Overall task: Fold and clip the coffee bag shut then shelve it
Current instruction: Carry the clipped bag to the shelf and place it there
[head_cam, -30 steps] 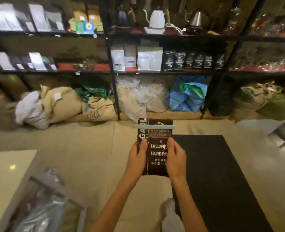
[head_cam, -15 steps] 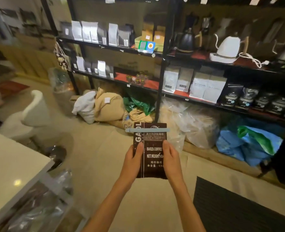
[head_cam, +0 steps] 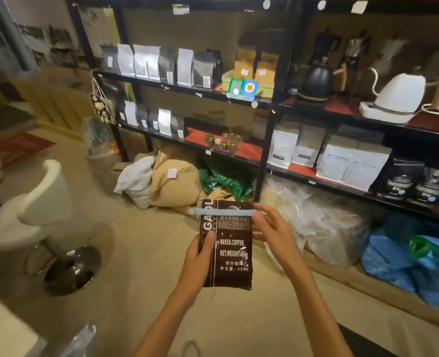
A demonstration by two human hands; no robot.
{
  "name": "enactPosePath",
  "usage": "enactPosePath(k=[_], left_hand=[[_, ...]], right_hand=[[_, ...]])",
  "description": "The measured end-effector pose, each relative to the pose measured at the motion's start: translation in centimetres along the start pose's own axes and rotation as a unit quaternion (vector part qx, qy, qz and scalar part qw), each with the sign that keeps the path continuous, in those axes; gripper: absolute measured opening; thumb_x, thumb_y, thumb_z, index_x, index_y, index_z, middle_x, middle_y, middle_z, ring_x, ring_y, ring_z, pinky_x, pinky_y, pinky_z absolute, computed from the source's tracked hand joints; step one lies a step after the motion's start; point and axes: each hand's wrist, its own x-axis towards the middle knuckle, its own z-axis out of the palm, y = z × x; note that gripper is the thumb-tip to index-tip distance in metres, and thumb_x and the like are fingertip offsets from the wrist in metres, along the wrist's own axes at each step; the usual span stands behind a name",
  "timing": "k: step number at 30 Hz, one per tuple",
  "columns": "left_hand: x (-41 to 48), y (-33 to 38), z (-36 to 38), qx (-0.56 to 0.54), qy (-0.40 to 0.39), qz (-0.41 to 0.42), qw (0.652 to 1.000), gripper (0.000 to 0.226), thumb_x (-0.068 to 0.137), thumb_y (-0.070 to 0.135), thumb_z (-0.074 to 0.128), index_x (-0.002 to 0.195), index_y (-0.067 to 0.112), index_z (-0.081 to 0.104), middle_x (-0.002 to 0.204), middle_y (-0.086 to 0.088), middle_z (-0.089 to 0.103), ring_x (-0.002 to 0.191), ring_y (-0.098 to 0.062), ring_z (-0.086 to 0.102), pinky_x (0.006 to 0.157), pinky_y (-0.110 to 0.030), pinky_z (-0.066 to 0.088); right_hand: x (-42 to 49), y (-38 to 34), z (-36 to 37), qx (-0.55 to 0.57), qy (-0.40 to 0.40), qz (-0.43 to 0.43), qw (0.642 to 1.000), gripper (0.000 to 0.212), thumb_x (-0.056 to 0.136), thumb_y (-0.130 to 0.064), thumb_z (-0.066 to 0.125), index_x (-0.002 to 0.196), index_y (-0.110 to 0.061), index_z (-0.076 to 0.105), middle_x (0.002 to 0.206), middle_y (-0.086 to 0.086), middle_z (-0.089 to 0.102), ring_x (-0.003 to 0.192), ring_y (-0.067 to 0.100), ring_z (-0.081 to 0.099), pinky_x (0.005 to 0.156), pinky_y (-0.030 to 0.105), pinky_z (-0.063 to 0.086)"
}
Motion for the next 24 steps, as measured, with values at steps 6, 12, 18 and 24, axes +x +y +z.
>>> enactPosePath(k=[6,12,18,24], left_hand=[[12.2,3.7,-4.0,-0.024,-0.018,-0.008,1.0,0.029,0.097,0.045,0.048,0.114,0.028,0.064,0.093,0.006,0.08,0.085,-0.015,0.077,0.074,-0.031,0.06],[22.3,6.1,-8.5,-0.019,-0.019,-0.009,1.0,0.034,0.095,0.045,0.051,0.119,0.024,0.065,0.104,-0.003,0.078,0.093,-0.021,0.076,0.087,-0.042,0.058],[32.8,7.8,-11.0,-0.004,-0.035,-0.029,0.999,0.036,0.096,0.043,0.051,0.119,0.02,0.064,0.104,-0.003,0.078,0.093,-0.021,0.076,0.081,-0.035,0.059],[44.9,9.4,-12.1,0.009,-0.063,-0.037,0.997,0.034,0.096,0.044,0.05,0.122,0.026,0.061,0.106,0.002,0.078,0.095,-0.017,0.075,0.08,-0.031,0.057]], right_hand=[[13.7,-3.6,5.0,-0.072,-0.055,-0.014,0.996,0.038,0.093,-0.038,0.062,0.129,-0.031,0.055,0.118,-0.003,0.066,0.093,0.009,0.07,0.065,0.022,0.061],[24.6,-5.1,9.7,-0.126,-0.086,-0.039,0.988,0.034,0.091,-0.036,0.065,0.125,-0.031,0.061,0.118,-0.013,0.063,0.104,0.003,0.062,0.088,0.029,0.057],[34.6,-4.2,12.9,-0.125,-0.081,-0.018,0.989,0.033,0.093,-0.033,0.063,0.125,-0.028,0.061,0.116,-0.011,0.065,0.097,0.003,0.064,0.065,0.015,0.053],[46.8,-3.0,14.4,-0.115,-0.087,-0.007,0.99,0.031,0.09,-0.033,0.066,0.121,-0.032,0.063,0.113,-0.009,0.069,0.101,0.013,0.068,0.087,0.042,0.059]])
